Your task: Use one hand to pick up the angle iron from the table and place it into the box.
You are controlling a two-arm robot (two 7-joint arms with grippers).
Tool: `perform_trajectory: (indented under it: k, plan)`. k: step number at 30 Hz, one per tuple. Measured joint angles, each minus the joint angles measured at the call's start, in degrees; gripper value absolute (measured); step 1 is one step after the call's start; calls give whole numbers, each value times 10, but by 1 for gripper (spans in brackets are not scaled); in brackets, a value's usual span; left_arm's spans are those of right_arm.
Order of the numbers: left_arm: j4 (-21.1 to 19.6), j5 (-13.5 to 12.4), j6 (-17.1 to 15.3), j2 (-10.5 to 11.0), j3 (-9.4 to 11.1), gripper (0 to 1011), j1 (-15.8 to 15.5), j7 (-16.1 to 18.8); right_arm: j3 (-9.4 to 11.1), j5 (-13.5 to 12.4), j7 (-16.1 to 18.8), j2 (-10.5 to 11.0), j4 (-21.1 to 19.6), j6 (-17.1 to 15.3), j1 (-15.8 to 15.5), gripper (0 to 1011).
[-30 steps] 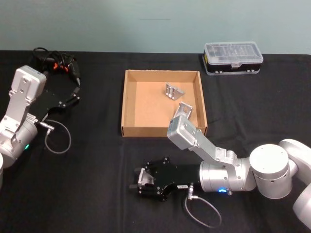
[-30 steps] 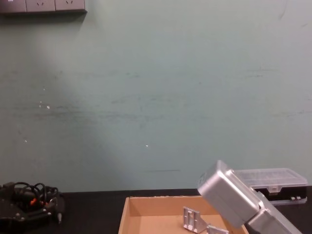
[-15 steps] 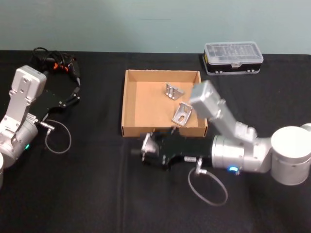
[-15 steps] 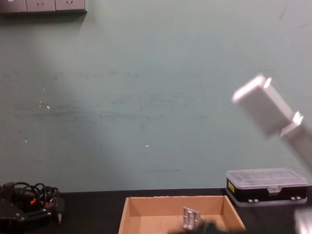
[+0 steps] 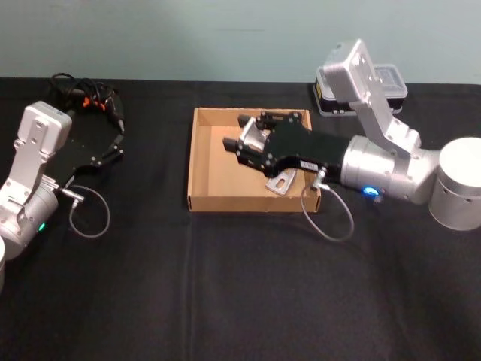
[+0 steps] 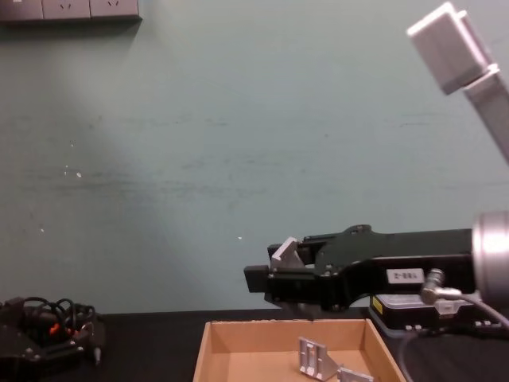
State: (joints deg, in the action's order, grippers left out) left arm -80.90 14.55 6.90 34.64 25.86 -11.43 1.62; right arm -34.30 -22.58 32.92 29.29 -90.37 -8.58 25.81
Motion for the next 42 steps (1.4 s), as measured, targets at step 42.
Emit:
perform_trajectory:
  k: [42]
  plan:
    - [0,0,0,0,0,1000,0,0,-22,104,2,-164,345,35,111,453]
